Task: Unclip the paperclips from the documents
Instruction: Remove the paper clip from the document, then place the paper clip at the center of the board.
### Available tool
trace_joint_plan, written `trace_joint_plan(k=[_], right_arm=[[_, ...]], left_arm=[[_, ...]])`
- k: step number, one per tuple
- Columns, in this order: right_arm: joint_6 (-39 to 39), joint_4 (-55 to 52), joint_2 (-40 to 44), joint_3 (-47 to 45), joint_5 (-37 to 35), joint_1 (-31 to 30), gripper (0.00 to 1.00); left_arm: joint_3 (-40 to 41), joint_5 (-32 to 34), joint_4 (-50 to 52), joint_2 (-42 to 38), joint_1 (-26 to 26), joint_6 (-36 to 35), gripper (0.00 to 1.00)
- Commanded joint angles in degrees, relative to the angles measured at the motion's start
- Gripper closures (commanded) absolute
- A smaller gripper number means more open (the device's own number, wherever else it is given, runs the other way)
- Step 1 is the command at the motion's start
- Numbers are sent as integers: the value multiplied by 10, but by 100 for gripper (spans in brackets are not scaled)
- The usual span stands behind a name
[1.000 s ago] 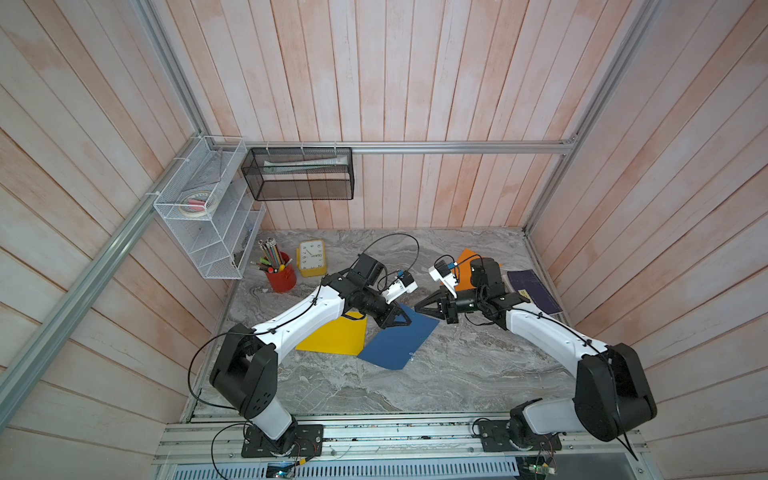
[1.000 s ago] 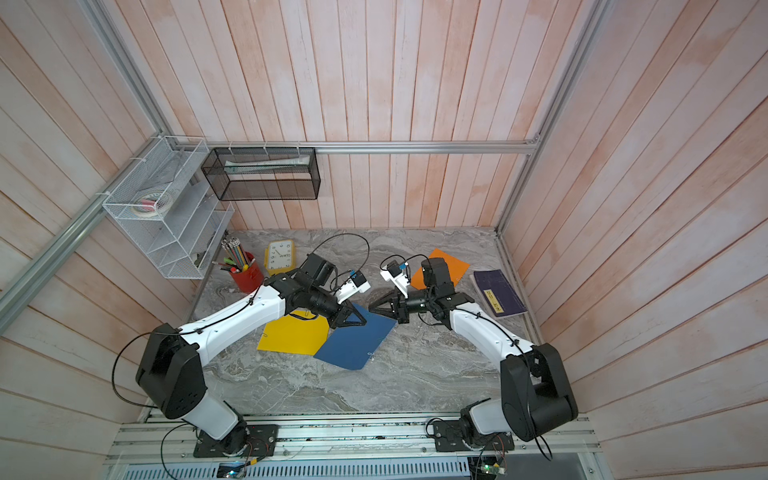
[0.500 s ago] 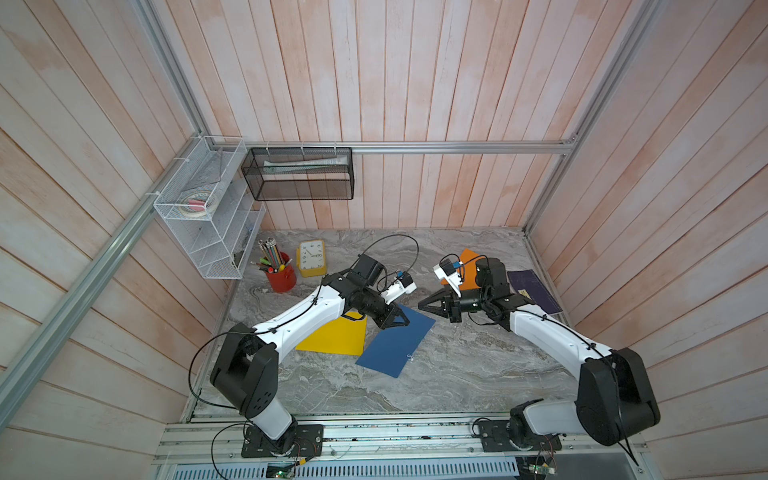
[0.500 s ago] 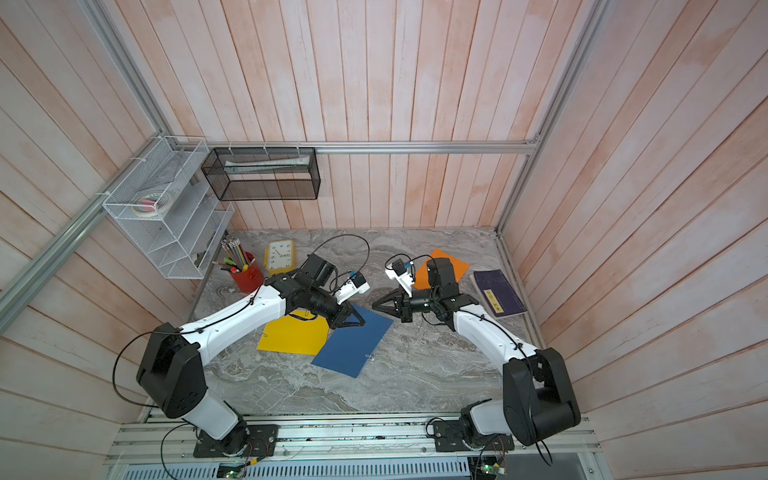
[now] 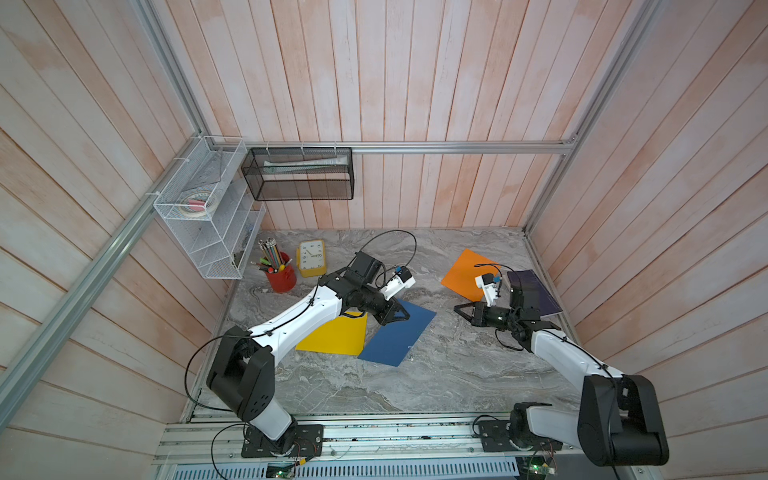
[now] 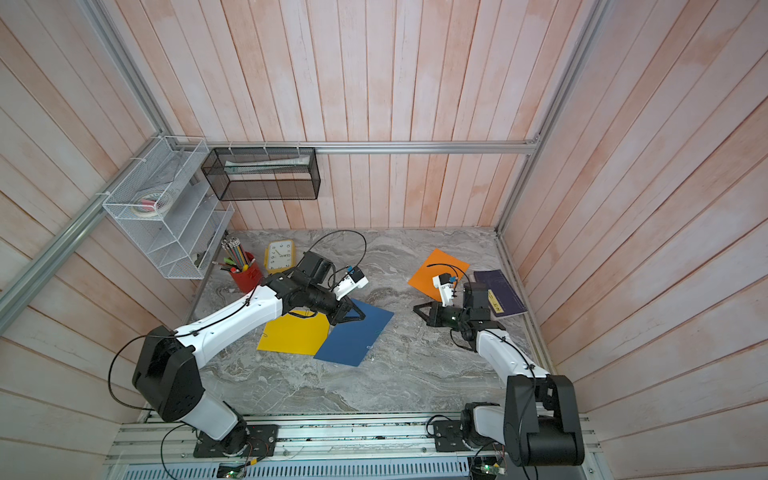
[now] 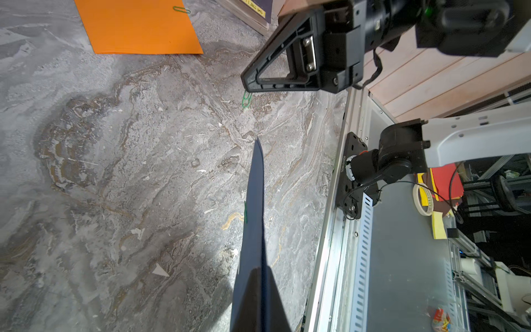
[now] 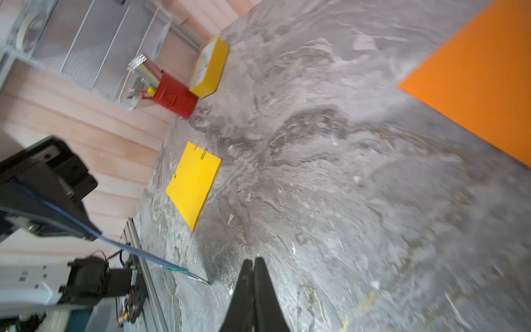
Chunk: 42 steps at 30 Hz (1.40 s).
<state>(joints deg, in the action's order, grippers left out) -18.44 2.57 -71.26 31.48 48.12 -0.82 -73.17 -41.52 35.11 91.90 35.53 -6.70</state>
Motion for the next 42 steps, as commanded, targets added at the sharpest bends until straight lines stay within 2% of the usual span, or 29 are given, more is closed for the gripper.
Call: trace_joint_plan(k=[1,5,14,22,29,35,42], right_arm=[[-54,-21,15,-31,-57,41,94],[-71,-39,15,-55,-94,87,96],[-70,-78,-26,-56,-153,141,96],[-61,-101,-44,-55,-193,144,93],[-61,-117,-52,-55,-222,144,85],[-61,-138,-44,-45,-243,144,66],[-46,-173,-9,-21,-251,131,60]], left_arm=[[10,11,-37,-20,-3,17,100],[14,16,-51,-24,-2,29,100],[21,20,-75,-31,-2,48,100],[23,14,-78,-30,-2,50,100],[21,12,-74,-30,-1,47,100],[28,14,-74,-36,-2,46,100],[33,13,-87,-41,-1,50,100]])
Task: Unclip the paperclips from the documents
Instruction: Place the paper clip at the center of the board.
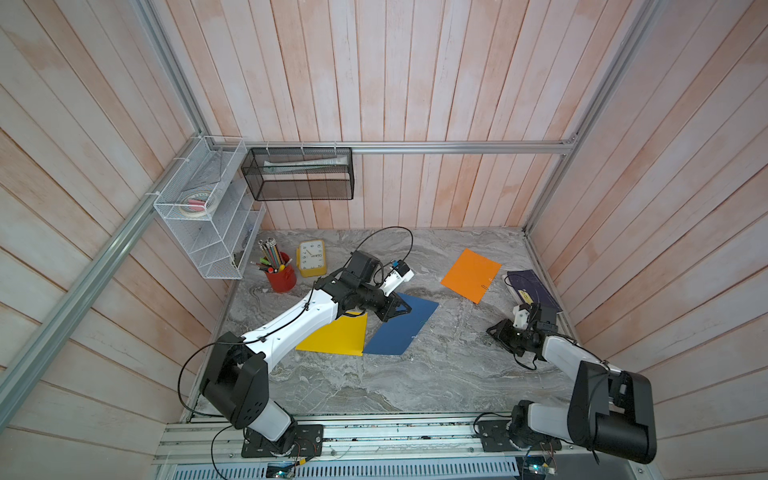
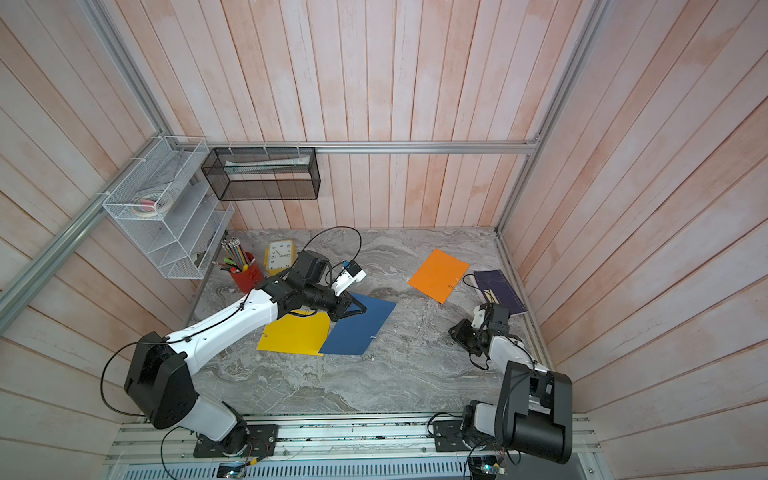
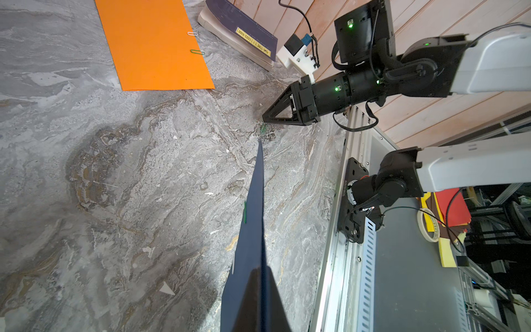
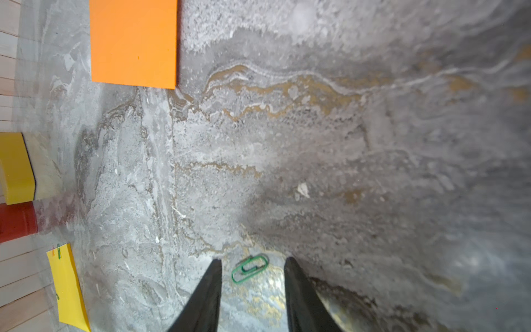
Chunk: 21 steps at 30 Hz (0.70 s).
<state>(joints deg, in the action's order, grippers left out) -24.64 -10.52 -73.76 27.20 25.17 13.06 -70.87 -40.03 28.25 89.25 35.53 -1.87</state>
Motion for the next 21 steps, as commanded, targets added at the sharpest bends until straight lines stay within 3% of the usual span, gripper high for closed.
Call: trace_joint_plan(k=[1,6,10,21], right_arm=[[21,-48,22,29,-20,-17,59],[41,-48,48,76,-26,-112,54],[58,9,66,96,22,-177,47],[88,243,131,39,222,-229,28]], left_arm=[[10,-4,-22,-14,-2,2,100],[12,-25,-53,-18,-8,8,100],[20,-47,-85,-25,-22,15,100],[31,-112,-111,-31,-48,5,100]])
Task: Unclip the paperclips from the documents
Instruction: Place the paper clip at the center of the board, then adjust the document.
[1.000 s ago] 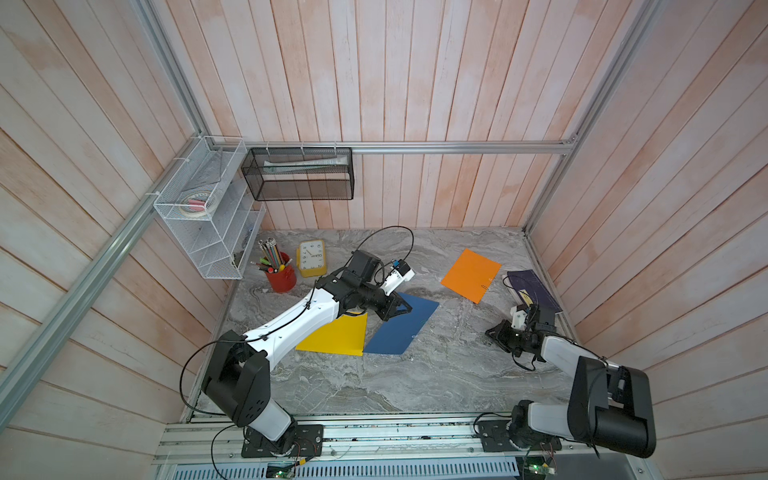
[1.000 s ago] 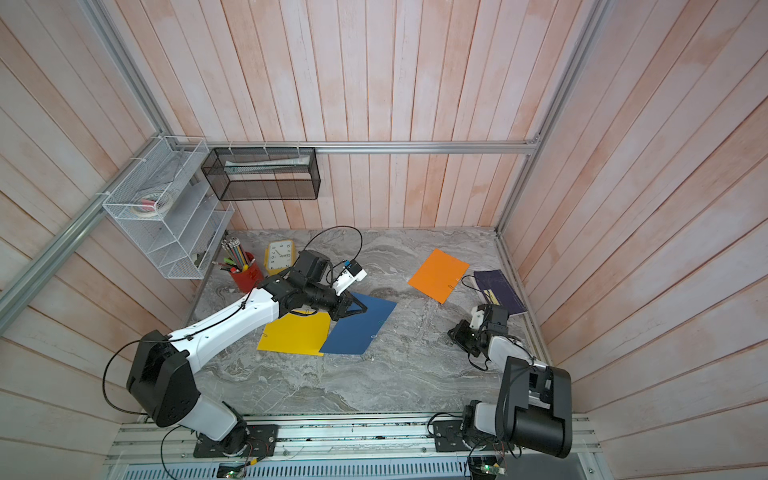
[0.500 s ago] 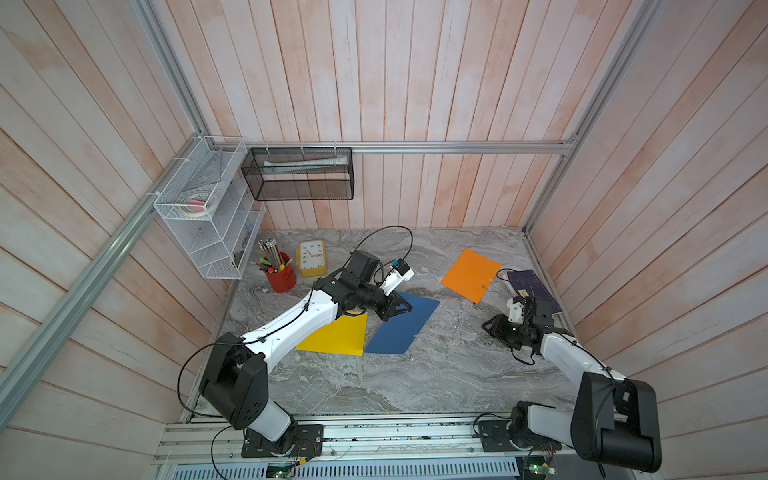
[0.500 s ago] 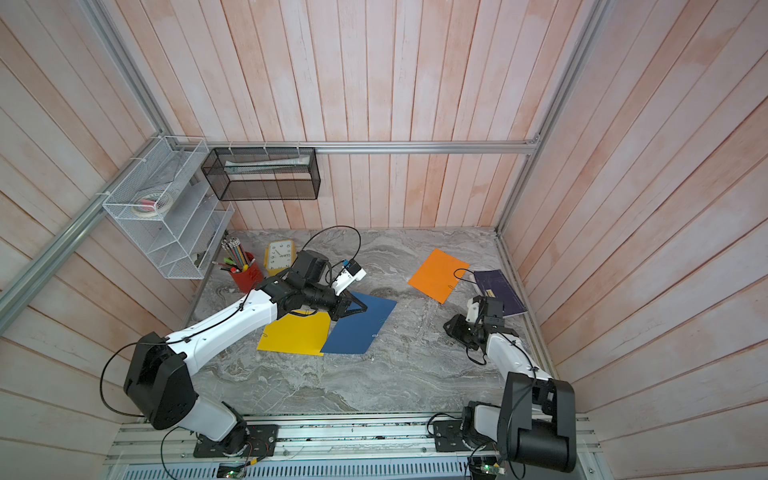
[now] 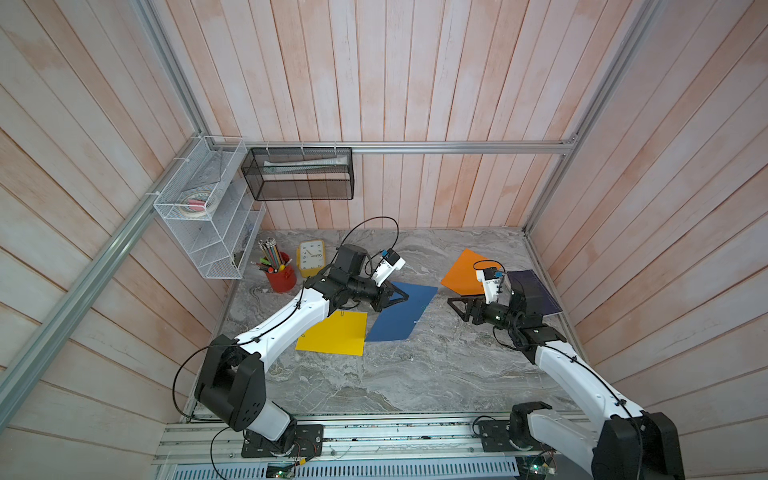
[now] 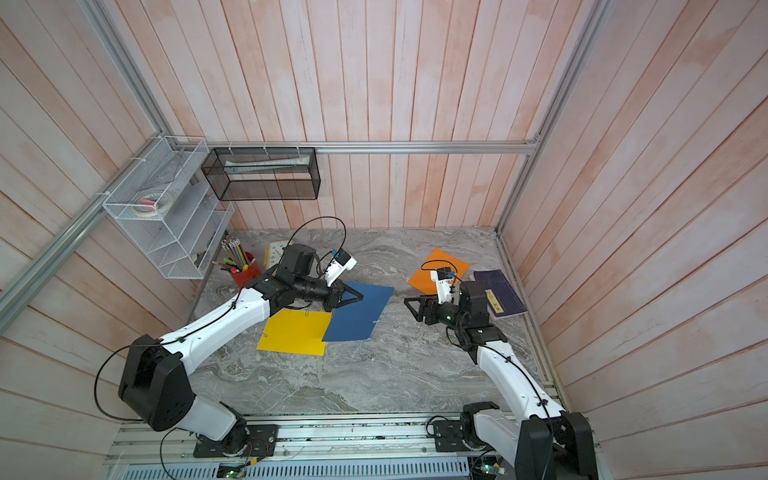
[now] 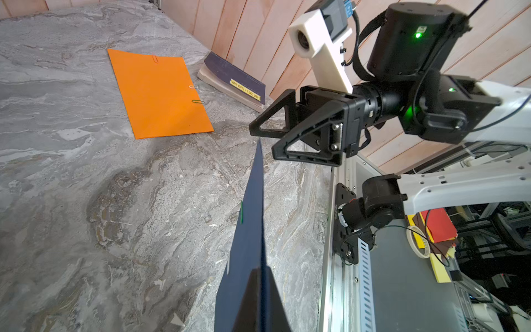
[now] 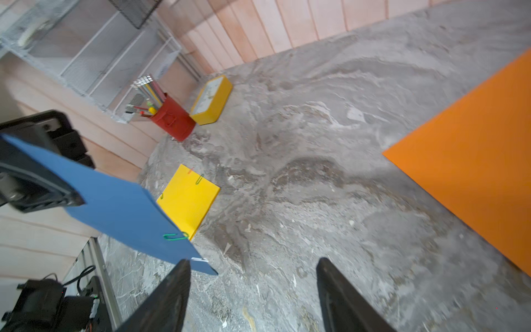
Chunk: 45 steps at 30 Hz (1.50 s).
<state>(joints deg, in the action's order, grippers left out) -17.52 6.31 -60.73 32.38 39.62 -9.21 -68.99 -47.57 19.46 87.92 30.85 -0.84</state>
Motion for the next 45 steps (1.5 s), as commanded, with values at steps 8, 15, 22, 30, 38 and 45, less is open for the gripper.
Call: trace_joint_plan(k=[8,15,22,30,38,45], right_arm=[[61,144,-25,-12,126,-46,24],[48,226,-62,-11,188,-50,27],[19,287,-95,-7,236,-57,39],[7,298,-108,2,261,-59,61],[20,263,-110,23,279,-61,90],[52,186,-100,45,276,-58,100]], left_arm=[[21,-80,-53,-20,-2,-3,100],[20,-98,-56,-19,-2,-4,100],[16,-106,-59,-12,-2,-2,100],[11,-105,-51,-3,-2,-7,100],[3,-103,-39,1,-2,-15,100],[0,-73,-12,-3,-2,-32,84]])
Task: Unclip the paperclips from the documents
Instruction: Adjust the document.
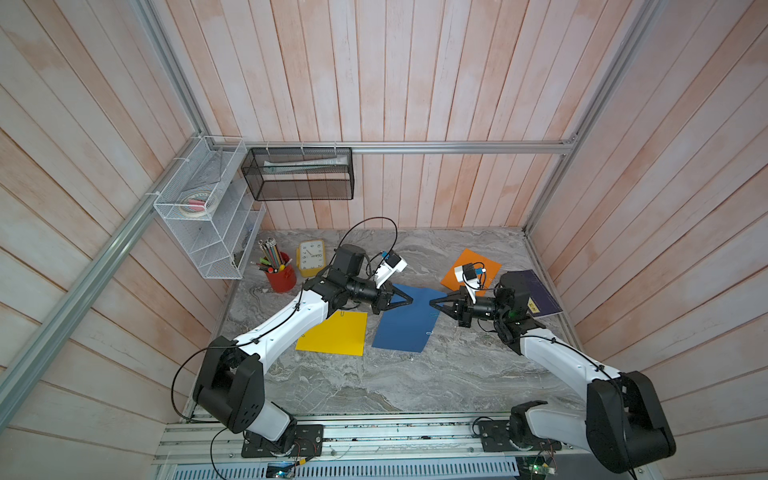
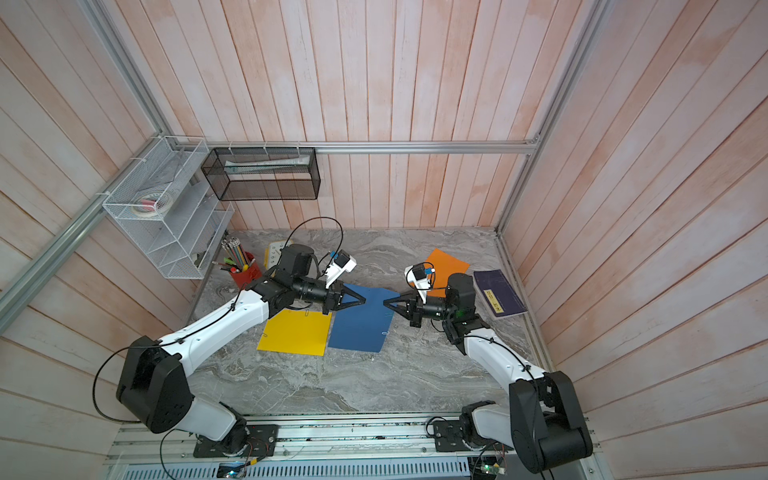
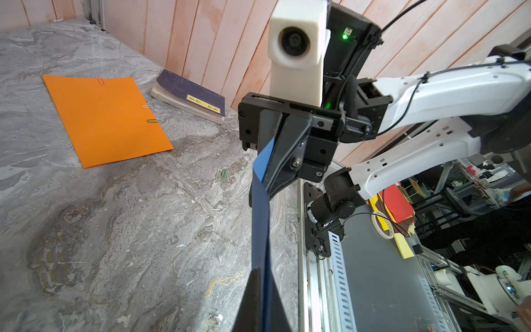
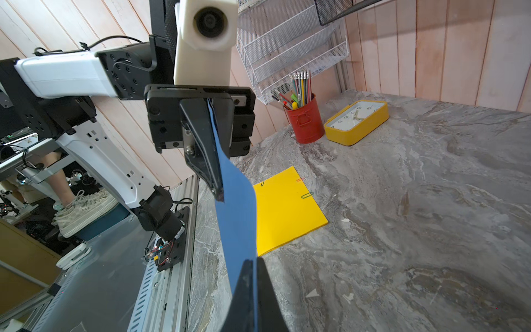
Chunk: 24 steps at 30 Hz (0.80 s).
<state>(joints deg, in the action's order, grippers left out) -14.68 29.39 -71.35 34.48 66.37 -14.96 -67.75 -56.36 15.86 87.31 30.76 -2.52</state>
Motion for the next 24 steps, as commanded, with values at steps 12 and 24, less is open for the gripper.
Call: trace_joint_plan(k=[12,24], right_arm=[[31,-99,27,52,22,8,100],[32,-106,16,63,24,9,100]], left_arm=[[29,-6,-16,1,2,6,69],[53,-16,-62,-6,4,34,92]])
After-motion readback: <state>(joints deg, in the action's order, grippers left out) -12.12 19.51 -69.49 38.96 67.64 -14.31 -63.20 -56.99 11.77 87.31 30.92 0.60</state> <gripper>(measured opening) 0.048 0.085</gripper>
